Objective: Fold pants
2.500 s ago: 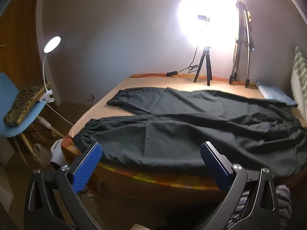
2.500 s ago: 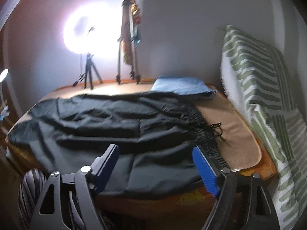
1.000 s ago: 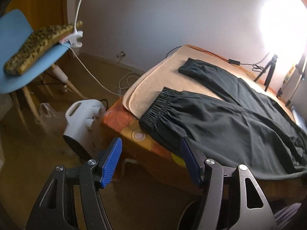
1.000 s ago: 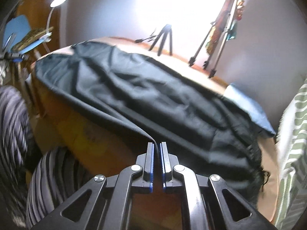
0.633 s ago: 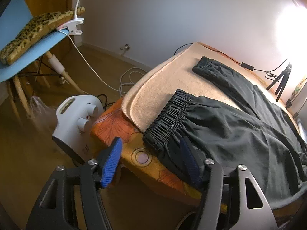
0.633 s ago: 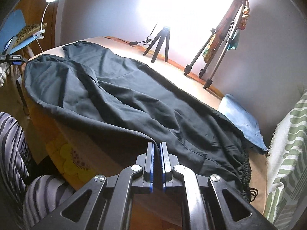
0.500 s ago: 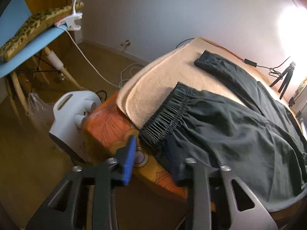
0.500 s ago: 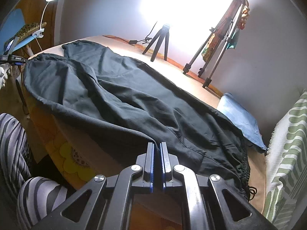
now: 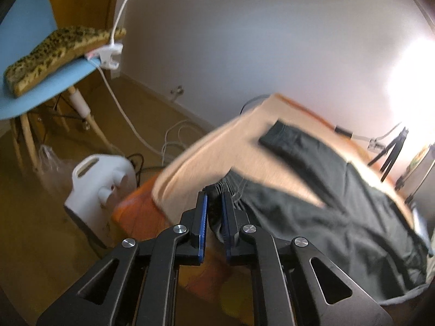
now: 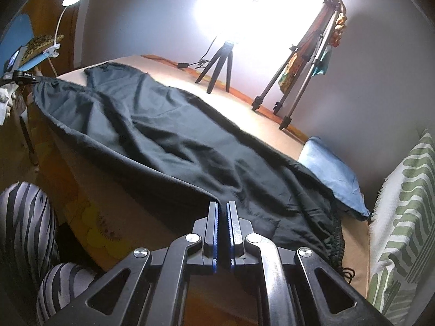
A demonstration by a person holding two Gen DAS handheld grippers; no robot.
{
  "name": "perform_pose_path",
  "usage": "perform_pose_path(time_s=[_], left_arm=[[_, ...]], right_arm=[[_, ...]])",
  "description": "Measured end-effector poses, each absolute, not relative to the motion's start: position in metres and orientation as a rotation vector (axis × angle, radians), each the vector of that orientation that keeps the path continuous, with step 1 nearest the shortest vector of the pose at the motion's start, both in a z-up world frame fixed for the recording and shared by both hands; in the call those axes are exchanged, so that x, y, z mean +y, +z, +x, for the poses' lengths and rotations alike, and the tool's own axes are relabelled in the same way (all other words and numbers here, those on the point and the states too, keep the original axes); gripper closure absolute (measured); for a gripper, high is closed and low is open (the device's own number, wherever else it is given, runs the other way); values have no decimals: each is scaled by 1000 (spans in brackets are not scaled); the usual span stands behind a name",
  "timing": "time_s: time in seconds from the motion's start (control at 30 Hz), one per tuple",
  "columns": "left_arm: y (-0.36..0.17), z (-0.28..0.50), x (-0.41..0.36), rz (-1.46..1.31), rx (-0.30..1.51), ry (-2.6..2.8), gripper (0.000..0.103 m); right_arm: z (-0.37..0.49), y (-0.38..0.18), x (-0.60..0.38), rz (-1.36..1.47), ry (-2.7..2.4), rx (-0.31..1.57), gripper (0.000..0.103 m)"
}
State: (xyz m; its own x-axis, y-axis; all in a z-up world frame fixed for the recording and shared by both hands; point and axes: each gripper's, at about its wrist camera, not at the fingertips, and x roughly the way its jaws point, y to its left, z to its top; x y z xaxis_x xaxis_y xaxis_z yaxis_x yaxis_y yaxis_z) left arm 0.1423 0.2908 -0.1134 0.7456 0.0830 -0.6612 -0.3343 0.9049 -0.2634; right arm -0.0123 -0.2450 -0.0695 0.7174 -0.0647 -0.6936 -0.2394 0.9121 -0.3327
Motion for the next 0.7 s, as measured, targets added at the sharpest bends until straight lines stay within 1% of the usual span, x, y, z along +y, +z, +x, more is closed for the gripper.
perform_pose_path(time_s=[0.2,0.37,0.53,0.7], left_arm=[[-80,179,277,-343,644,224,95],[-61,233,255,-289,641,212,96],[-61,287,233,-244,678,215,96],[-72,340,212,-187,719,225,96]], right_arm=[[11,-56,-256,-417,60,736,100],[45,-44,-267,-448,18,714,102],[96,-36,-282,-478,-24,711,103],[154,-40,-296,-525,-65,728,103]])
